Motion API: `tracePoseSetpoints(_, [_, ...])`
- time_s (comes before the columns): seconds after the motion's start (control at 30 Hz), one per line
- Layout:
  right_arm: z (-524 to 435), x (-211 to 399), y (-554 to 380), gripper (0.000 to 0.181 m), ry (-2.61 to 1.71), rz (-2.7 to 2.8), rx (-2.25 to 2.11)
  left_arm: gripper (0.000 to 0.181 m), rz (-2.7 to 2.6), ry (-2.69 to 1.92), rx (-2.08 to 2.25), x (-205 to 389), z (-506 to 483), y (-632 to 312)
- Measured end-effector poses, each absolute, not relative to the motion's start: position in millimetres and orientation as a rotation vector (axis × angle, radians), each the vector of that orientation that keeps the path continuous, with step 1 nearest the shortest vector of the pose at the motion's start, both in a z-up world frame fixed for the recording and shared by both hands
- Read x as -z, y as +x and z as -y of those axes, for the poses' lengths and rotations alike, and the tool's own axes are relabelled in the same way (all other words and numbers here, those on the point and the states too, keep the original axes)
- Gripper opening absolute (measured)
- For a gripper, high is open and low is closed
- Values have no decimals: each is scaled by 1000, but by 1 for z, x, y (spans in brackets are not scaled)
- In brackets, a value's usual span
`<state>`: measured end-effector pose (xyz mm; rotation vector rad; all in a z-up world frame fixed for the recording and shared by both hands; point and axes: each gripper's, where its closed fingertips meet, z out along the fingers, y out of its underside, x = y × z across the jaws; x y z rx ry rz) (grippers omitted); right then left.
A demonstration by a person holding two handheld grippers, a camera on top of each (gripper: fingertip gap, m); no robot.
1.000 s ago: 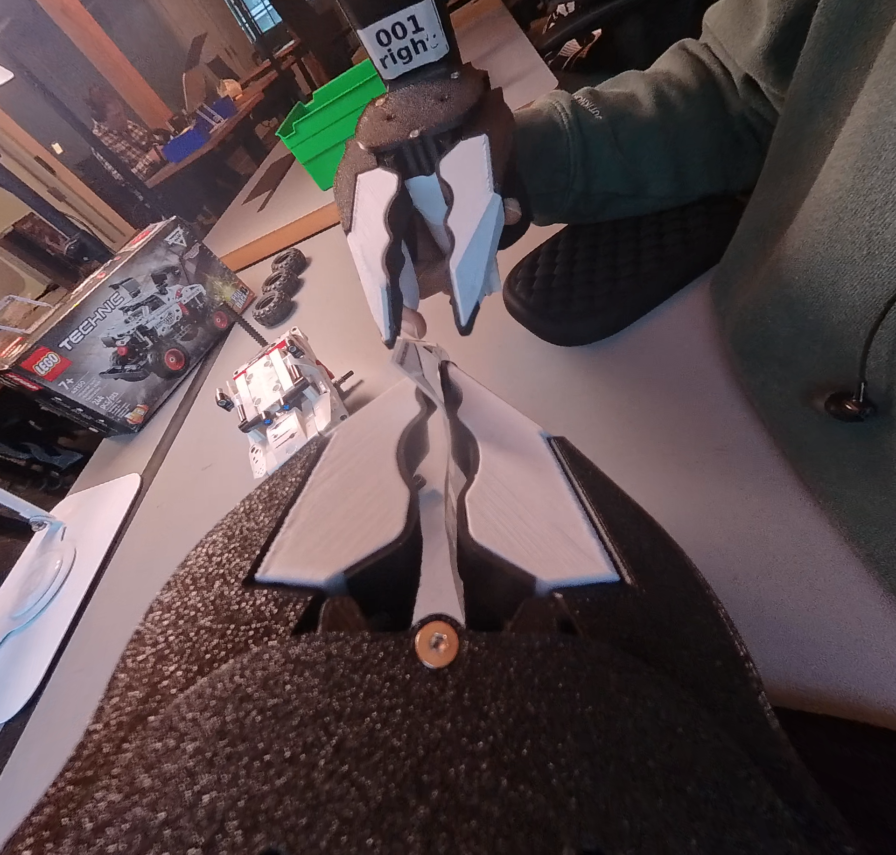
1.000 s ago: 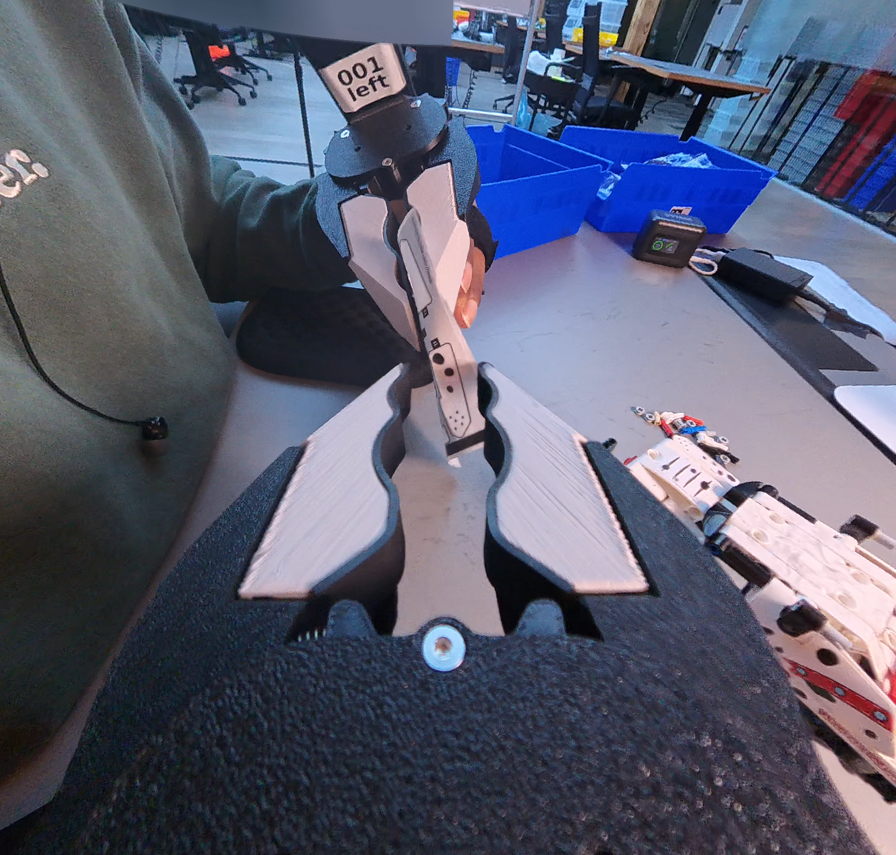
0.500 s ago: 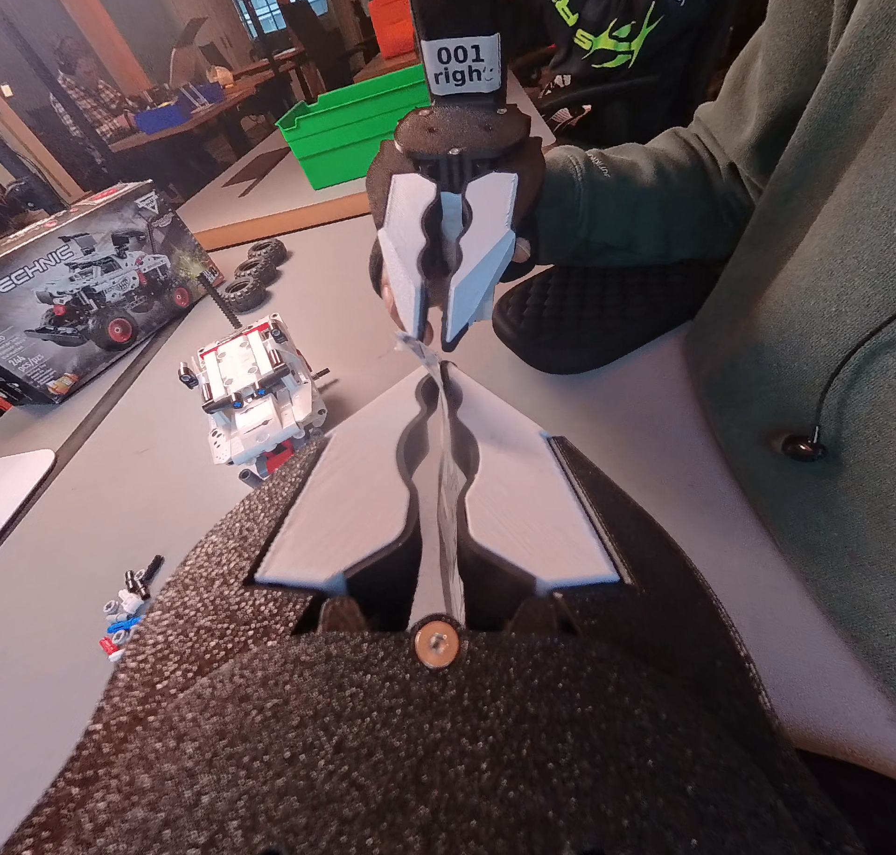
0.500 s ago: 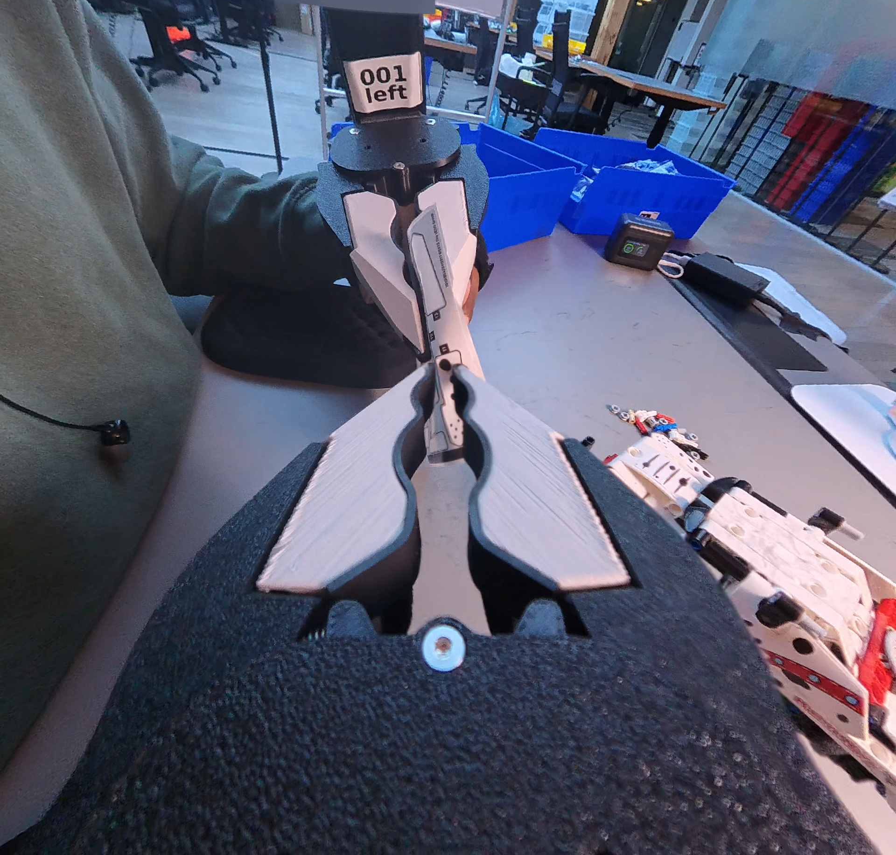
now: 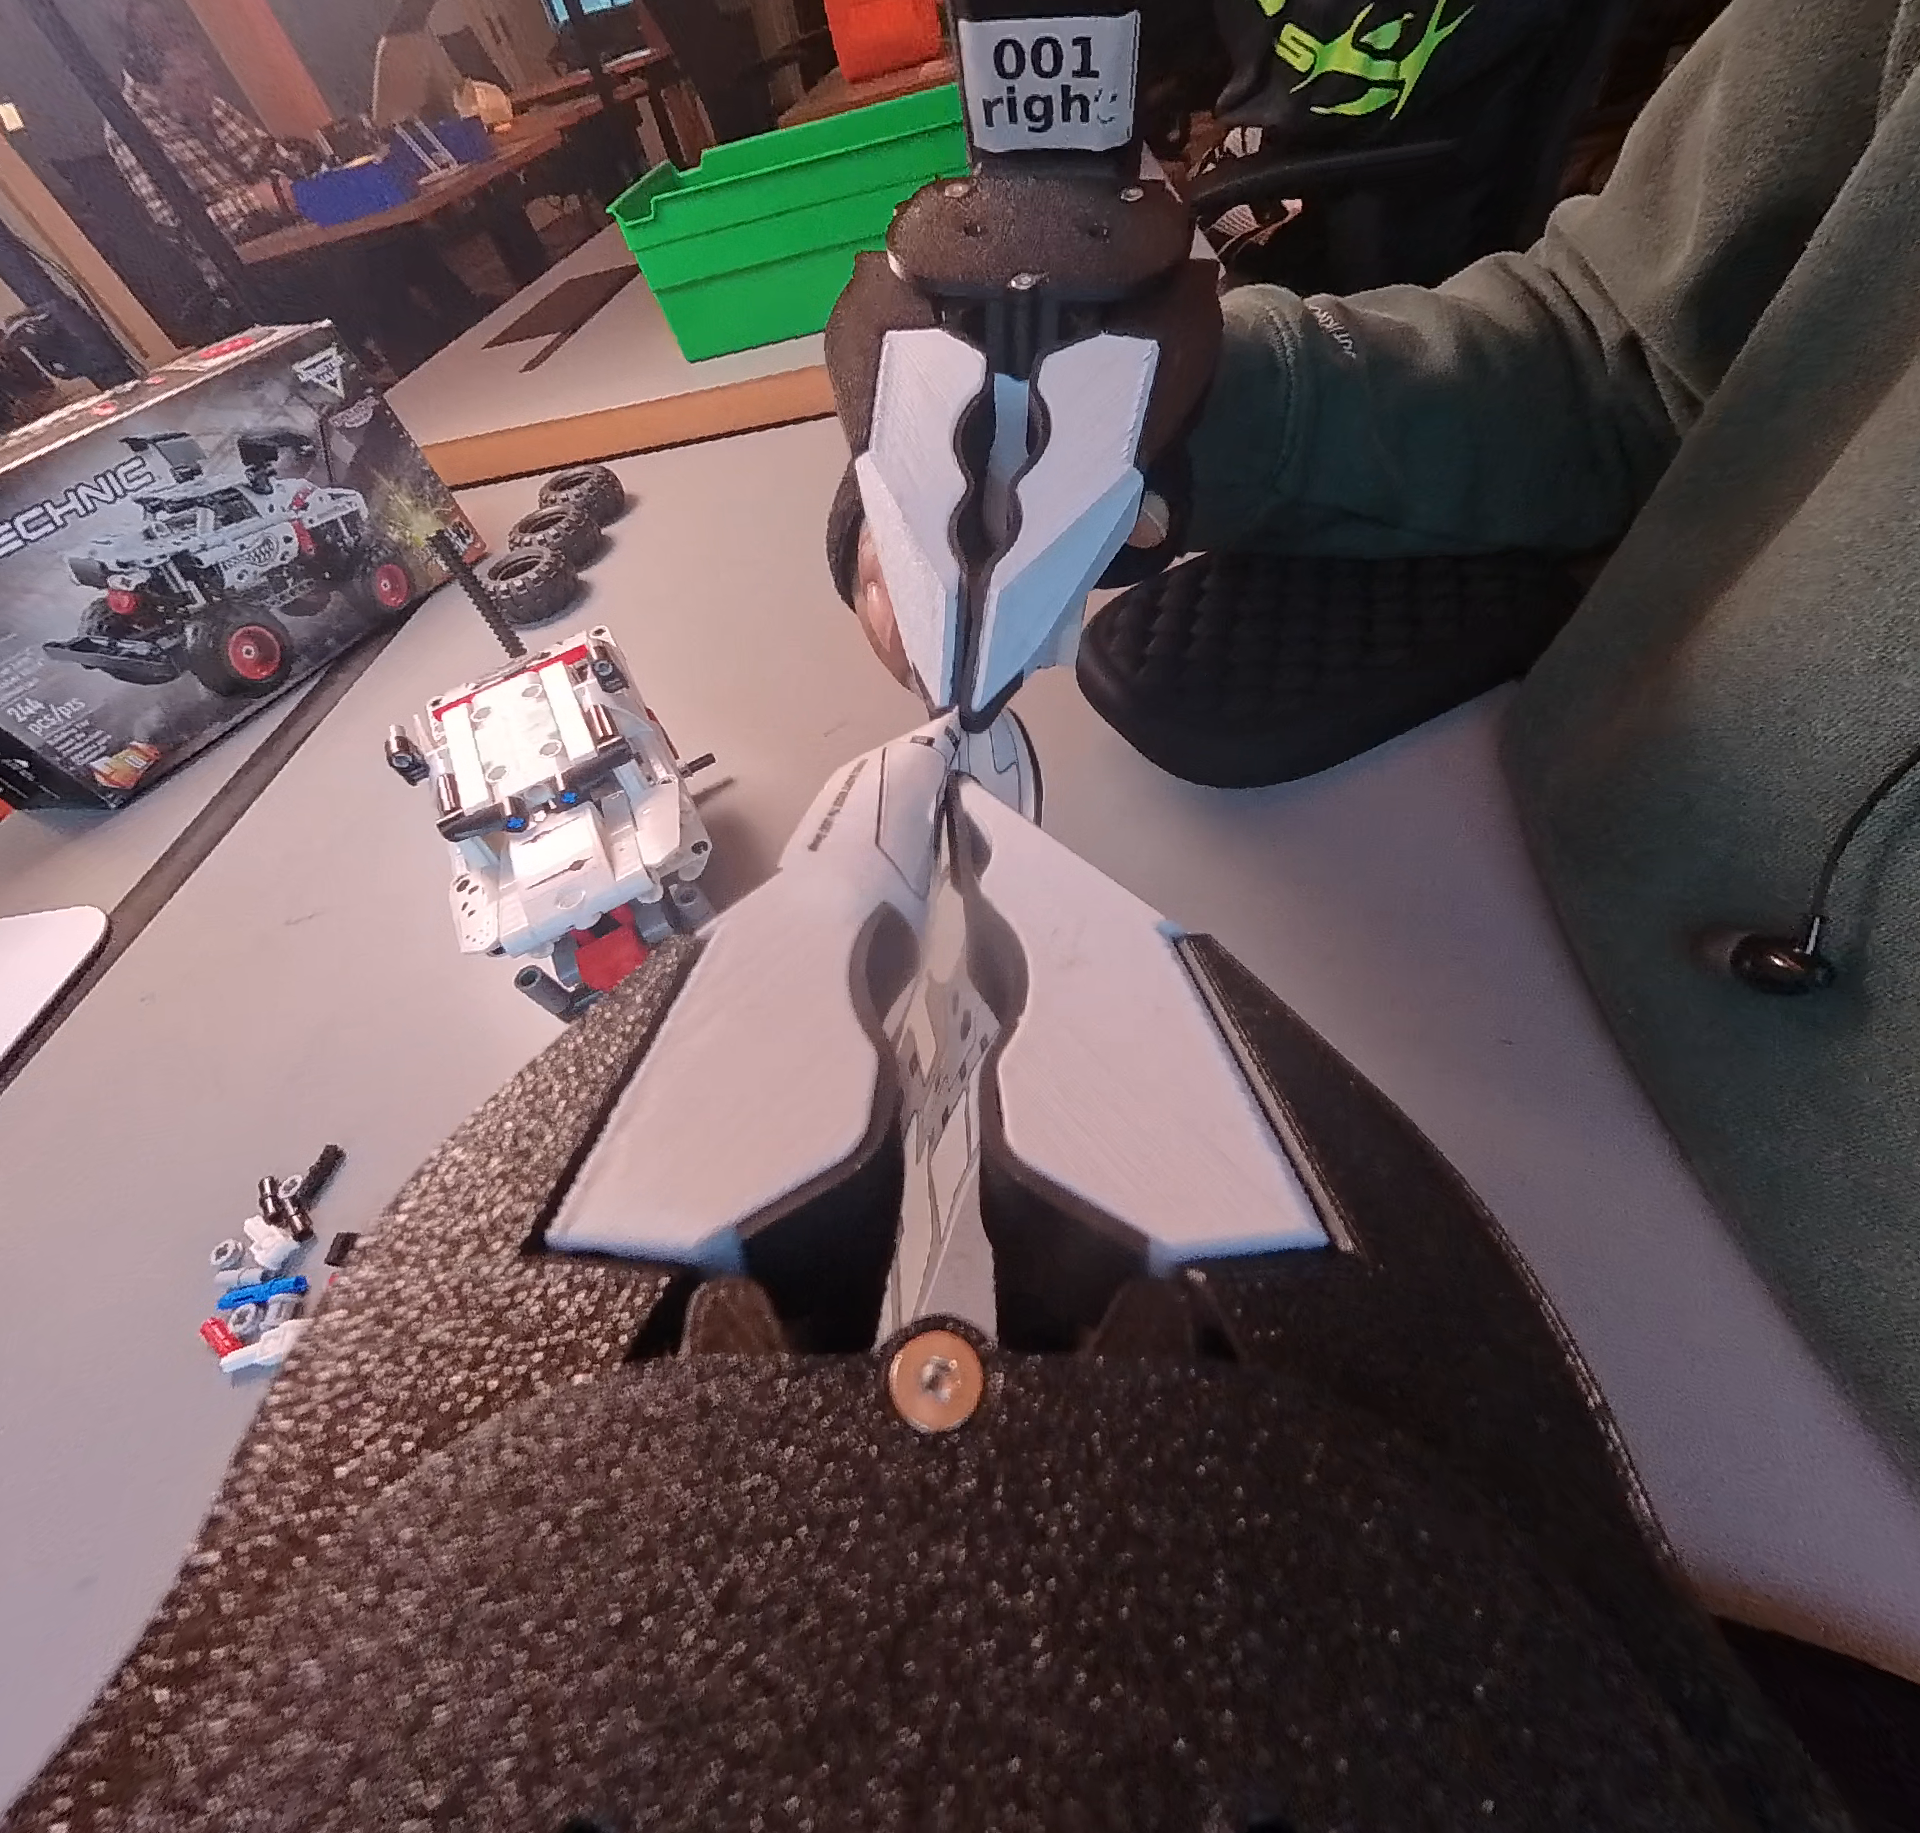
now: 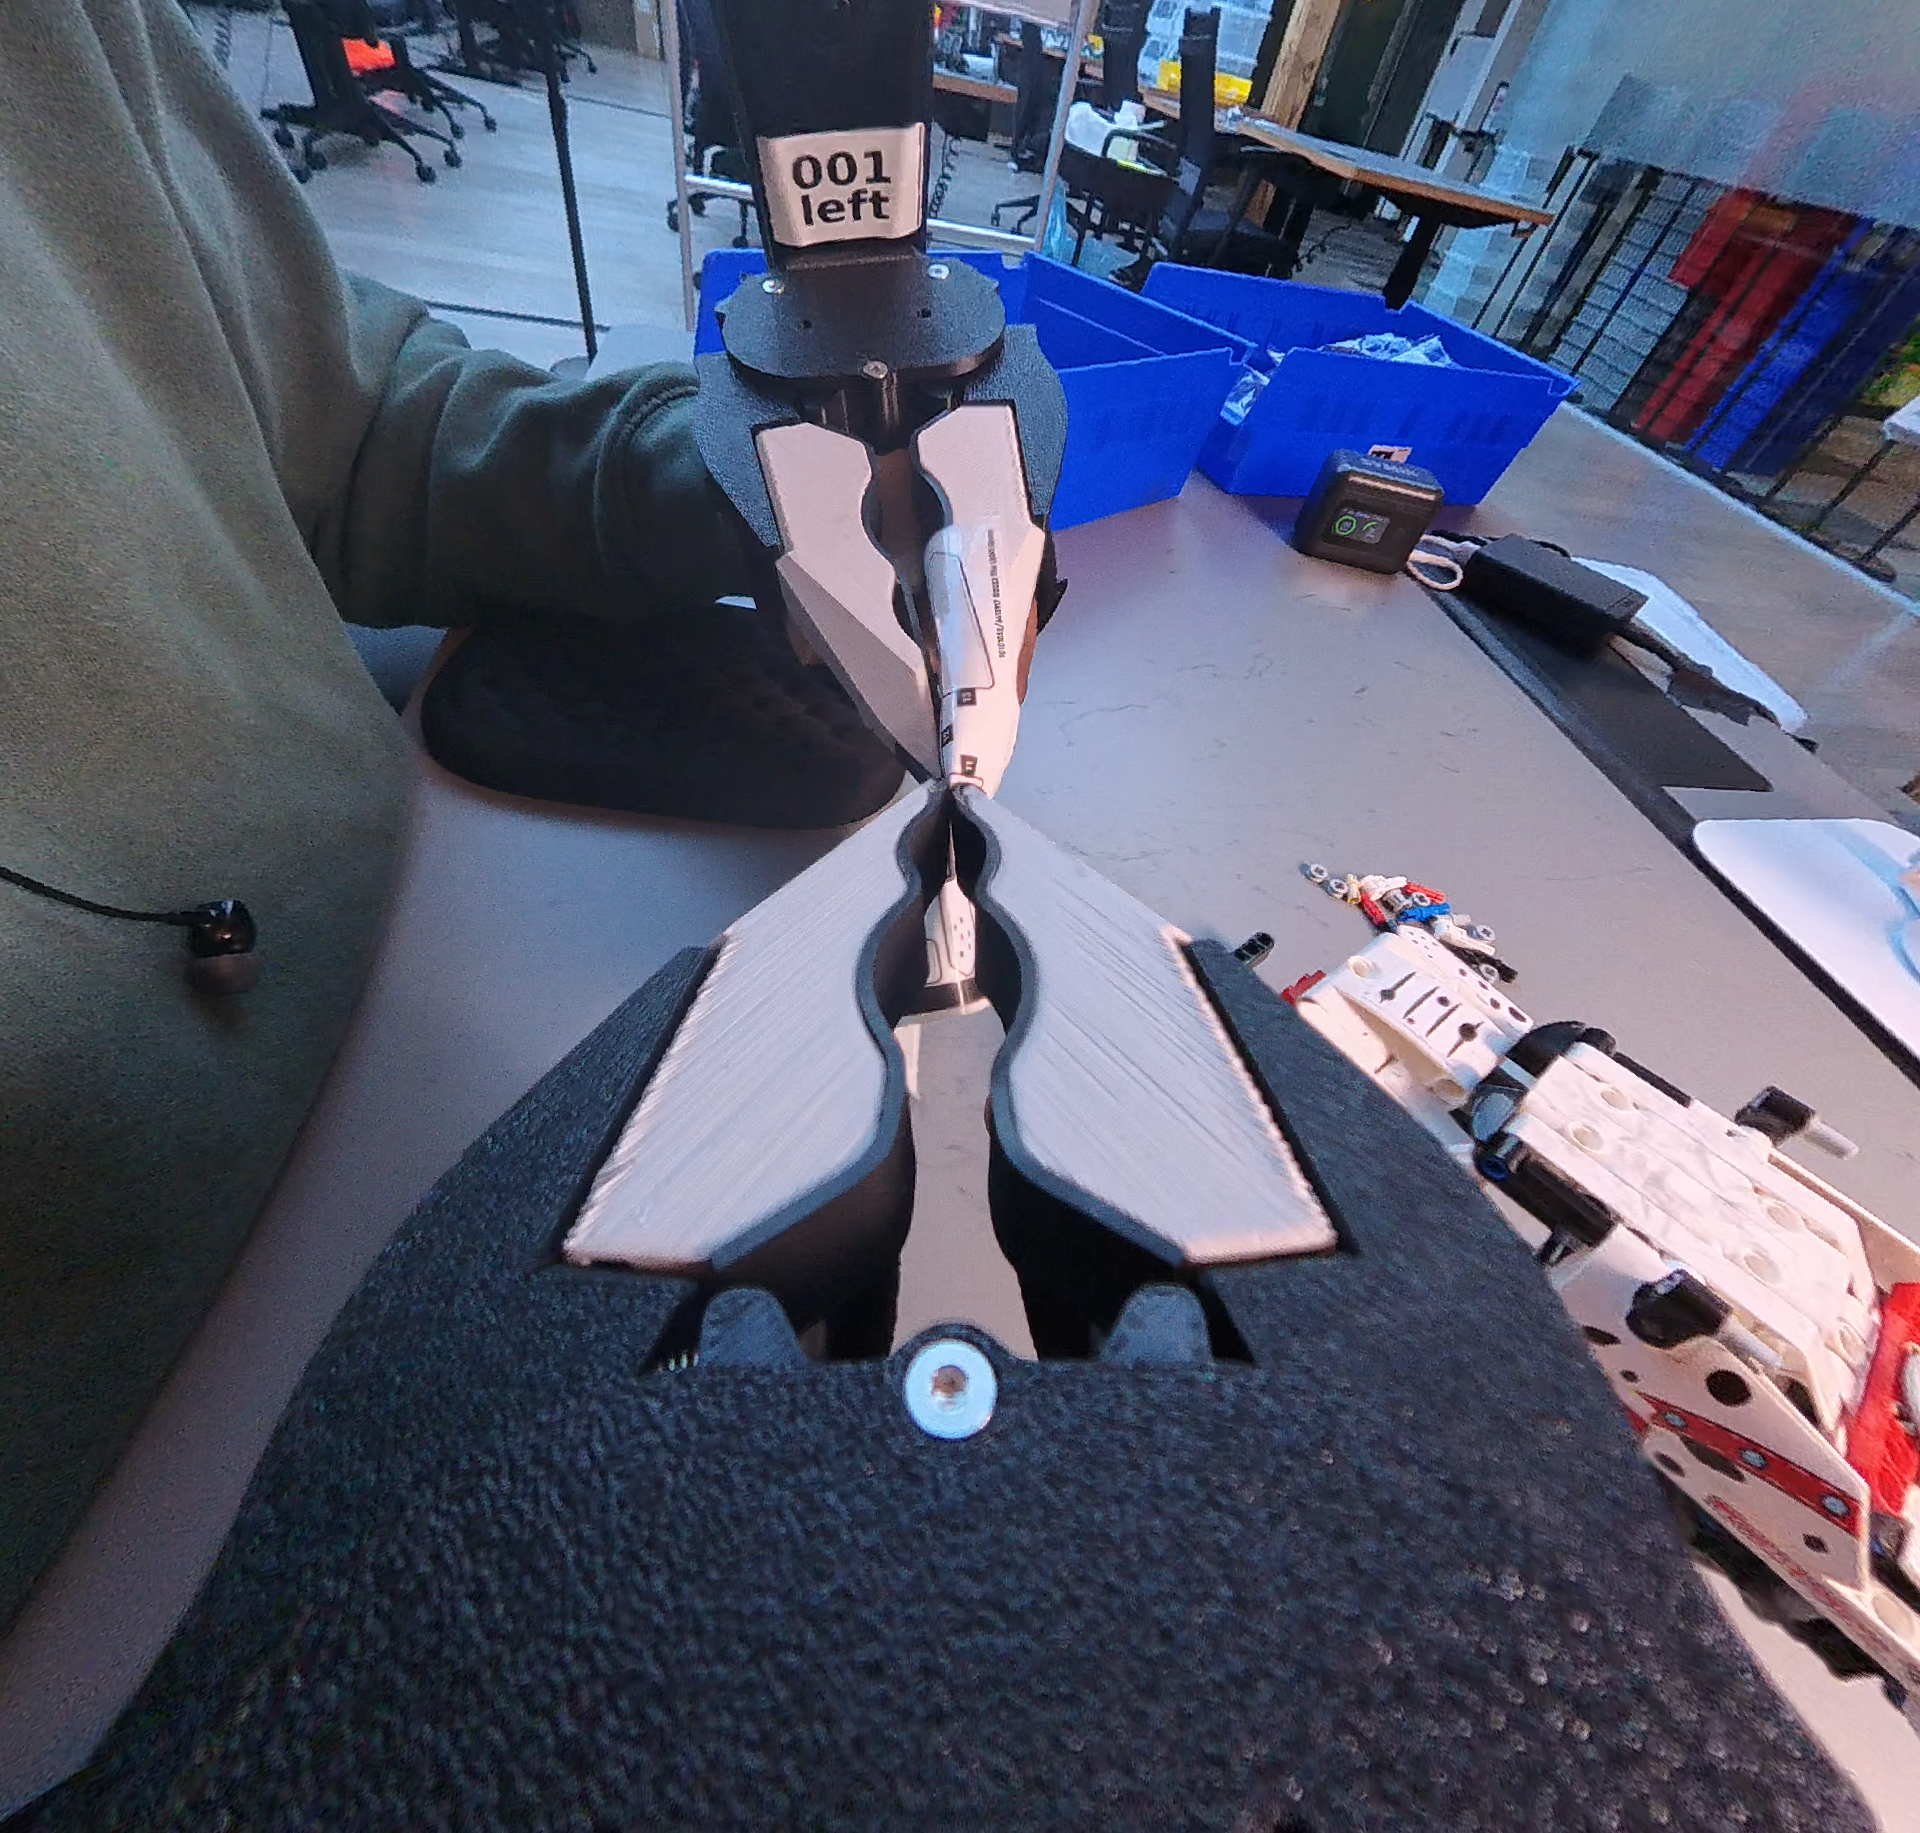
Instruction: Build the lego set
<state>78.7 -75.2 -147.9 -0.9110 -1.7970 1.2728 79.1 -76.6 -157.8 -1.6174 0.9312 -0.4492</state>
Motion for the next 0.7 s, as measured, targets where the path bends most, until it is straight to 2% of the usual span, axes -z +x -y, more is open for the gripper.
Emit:
tracePoseSetpoints(0.3, [75, 144, 81, 0, -916, 1771, -1368, 0, -979, -1582, 409, 157, 80, 82])
tracePoseSetpoints(0.4, [74, 146, 78, 0, -893, 1775, -1279, 0, -953, -1627, 491, 160, 82, 82])
tracePoseSetpoints(0.47, [75, 146, 76, 0, -831, 1781, -1160, 19, -915, -1654, 592, 159, 83, 85])
tracePoseSetpoints(0.53, [80, 148, 74, 0, -763, 1796, -1060, 24, -861, -1652, 656, 154, 82, 85])
tracePoseSetpoints(0.7, [87, 140, 78, 0, -690, 1774, -1051, 4, -854, -1617, 684, 146, 85, 81])
